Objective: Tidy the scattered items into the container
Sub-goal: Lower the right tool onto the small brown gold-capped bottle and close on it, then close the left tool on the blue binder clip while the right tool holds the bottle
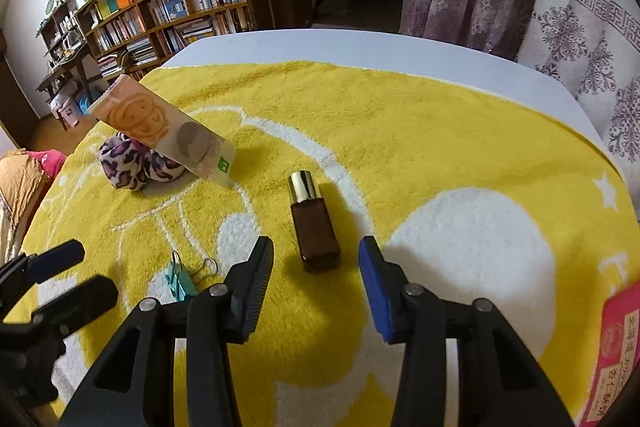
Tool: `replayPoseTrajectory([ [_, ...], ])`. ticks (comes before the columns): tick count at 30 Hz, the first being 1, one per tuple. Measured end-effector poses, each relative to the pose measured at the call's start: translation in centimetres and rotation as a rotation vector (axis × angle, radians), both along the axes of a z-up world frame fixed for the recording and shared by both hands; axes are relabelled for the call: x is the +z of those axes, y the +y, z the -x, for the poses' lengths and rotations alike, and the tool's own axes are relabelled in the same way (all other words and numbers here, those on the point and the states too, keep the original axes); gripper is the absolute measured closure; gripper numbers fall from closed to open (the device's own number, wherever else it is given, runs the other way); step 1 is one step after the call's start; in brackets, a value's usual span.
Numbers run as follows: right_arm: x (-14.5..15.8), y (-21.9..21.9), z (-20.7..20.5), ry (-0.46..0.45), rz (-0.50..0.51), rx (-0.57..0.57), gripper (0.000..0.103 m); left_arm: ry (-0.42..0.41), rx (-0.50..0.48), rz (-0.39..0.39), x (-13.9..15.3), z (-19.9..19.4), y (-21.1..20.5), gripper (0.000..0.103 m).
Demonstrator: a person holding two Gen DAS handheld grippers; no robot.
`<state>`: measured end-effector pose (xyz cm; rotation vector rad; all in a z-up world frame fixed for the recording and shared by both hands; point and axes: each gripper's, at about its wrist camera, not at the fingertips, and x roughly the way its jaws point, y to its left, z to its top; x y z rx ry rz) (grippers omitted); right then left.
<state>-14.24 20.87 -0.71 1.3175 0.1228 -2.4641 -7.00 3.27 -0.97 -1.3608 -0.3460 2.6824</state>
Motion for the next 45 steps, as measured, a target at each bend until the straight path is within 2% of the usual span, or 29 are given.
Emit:
replayPoseTrajectory([
  [3,-0.3,-0.3,0.4,-0.003,-0.005,-0.003,0.055,0.008,-0.016,0.003,0.0,0.0,0.3,0.026],
  [6,-0.5,-0.3,0.7,-0.003,-0.008,-0.006,0.061,0.016,-0.043,0.011,-0.1,0.0,0.8,0.026],
  [8,-0.5,-0.2,0.7,0.0,-0.012,-0.01,0.077,0.018,-0.065,0.025,-0.4,0.1,1.3,0.026],
  [9,-0.4,0.0,0.6,-0.001,-0.013,-0.012,0.079,0.02,-0.078,0.034,-0.6,0.1,1.6,0.026],
  [20,2.1,3.7,-3.3,0.039,0.035,-0.052,0.081,0.028,-0.207,0.085,-1.7,1.0,4.2,0.027],
  [25,2.3,4.9,-4.5,0.052,0.089,-0.071,0.081,0.004,-0.207,0.086,-2.0,2.0,4.4,0.027],
  [28,2.2,4.9,-4.6,0.058,0.1,-0.066,0.081,-0.004,-0.208,0.123,-2.1,2.8,5.0,0.027],
  [30,2.1,4.9,-4.7,0.06,0.113,-0.059,0.081,-0.004,-0.222,0.182,-2.1,3.1,6.0,0.035],
  [31,2.1,5.0,-4.6,0.06,0.117,-0.058,0.081,0.001,-0.227,0.215,-2.1,3.3,6.5,0.046],
  [33,2.2,5.3,-4.7,0.061,0.131,-0.062,0.081,0.01,-0.239,0.22,-2.0,3.4,7.1,0.057],
  [34,2.2,5.5,-4.7,0.06,0.135,-0.066,0.081,0.013,-0.24,0.217,-2.0,3.5,7.2,0.068],
  [36,2.2,5.9,-4.7,0.057,0.148,-0.075,0.081,0.016,-0.228,0.21,-1.9,3.4,7.2,0.074],
  [45,2.6,7.0,-4.6,0.08,0.182,-0.11,0.081,0.024,-0.16,0.093,-1.0,2.0,5.1,0.075],
])
